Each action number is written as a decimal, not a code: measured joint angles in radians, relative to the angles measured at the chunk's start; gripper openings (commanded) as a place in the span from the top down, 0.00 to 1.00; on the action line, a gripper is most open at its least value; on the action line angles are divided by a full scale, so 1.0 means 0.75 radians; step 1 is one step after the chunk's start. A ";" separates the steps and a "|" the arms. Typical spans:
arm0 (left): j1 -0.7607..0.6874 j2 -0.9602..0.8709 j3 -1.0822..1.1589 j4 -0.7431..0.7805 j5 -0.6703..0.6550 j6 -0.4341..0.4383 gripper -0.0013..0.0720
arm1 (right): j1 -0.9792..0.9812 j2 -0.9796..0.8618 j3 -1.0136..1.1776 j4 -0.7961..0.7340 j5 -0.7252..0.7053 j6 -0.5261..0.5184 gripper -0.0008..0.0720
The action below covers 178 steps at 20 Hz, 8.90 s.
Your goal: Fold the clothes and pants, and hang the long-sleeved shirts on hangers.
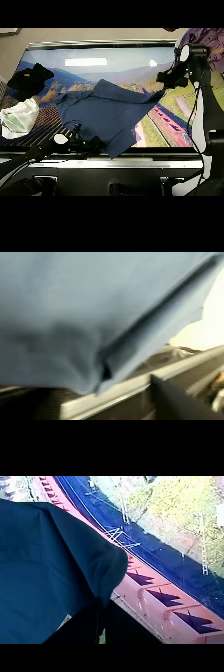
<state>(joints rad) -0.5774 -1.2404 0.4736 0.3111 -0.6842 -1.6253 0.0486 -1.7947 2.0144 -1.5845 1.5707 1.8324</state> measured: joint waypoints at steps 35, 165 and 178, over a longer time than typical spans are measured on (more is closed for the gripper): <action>0.800 0.785 1.550 1.630 -0.585 -0.351 0.96 | -0.075 1.200 0.001 -0.396 -0.673 0.177 0.95; 1.121 0.174 1.837 1.020 -0.688 0.250 0.96 | -0.139 0.801 0.066 0.222 -0.688 -0.452 0.95; 1.120 0.562 1.941 1.332 -0.782 0.074 0.96 | -0.135 1.170 0.076 0.120 -0.555 -0.418 0.95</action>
<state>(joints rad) 0.2626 -0.8188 1.9297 1.3102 -1.2709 -1.5696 -0.0525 -0.9169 2.0712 -1.4948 1.1542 1.5188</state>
